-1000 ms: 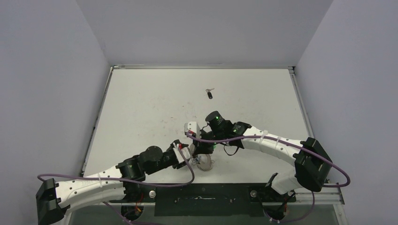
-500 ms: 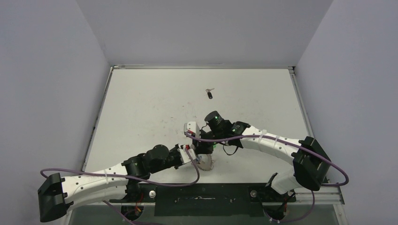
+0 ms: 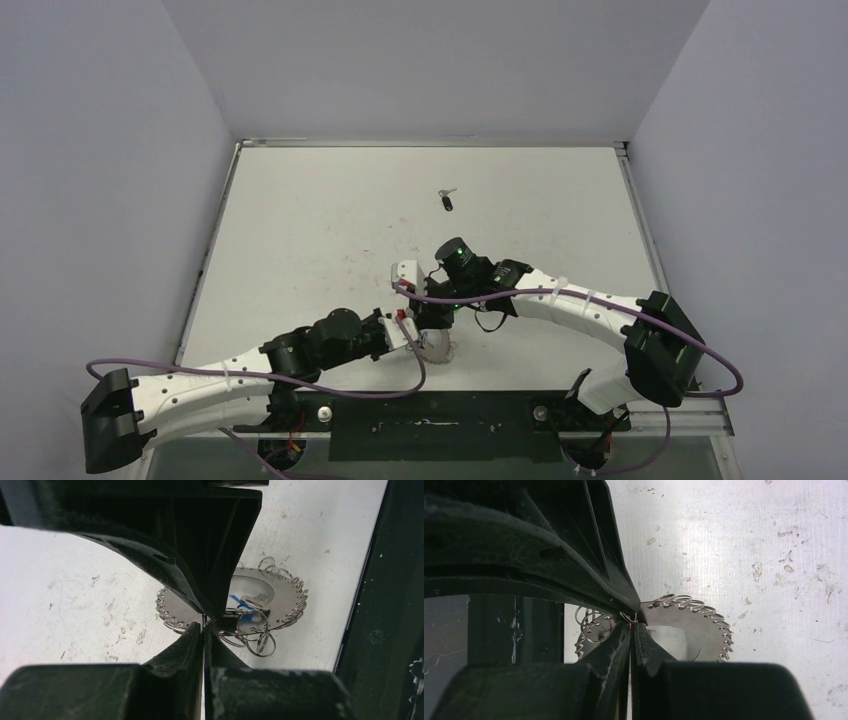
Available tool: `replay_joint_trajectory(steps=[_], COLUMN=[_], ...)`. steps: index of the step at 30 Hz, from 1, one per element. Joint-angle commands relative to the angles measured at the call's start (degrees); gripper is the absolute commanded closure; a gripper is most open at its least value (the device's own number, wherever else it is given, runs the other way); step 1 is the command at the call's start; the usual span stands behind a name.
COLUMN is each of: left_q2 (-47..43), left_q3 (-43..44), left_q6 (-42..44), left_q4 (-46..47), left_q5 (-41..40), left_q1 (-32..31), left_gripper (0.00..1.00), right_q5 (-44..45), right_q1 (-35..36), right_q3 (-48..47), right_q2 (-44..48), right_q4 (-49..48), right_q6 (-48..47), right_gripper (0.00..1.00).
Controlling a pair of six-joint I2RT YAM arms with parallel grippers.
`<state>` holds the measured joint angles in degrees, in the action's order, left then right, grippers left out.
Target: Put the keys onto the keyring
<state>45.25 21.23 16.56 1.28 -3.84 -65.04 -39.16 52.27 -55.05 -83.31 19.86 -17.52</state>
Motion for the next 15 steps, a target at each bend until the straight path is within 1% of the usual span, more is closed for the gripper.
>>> replay_joint_trajectory(steps=[1,4,8,15], left_q2=[-4.4,-8.0,-11.7,-13.6], left_q3=[-1.6,-4.1,-5.6,-6.9], left_q6=[-2.4,-4.3,-5.2,-6.3], left_q4=[4.4,7.2,7.2,9.1], left_q5=[-0.8,-1.3,-1.4,-1.0], left_q1=[0.2,0.2,0.2,0.3], left_gripper=[1.00,1.00,1.00,1.00], right_q5=[1.0,1.1,1.3,1.9], right_q1=[0.0,-0.4,-0.6,-0.7], right_q3=[-1.5,-0.6,0.1,1.7], right_q2=[-0.8,-1.1,-1.5,-2.5], right_q4=[-2.9,-3.9,-4.7,-7.6], right_q6=[-0.3,-0.3,-0.3,0.6], right_gripper=[1.00,1.00,1.00,0.96])
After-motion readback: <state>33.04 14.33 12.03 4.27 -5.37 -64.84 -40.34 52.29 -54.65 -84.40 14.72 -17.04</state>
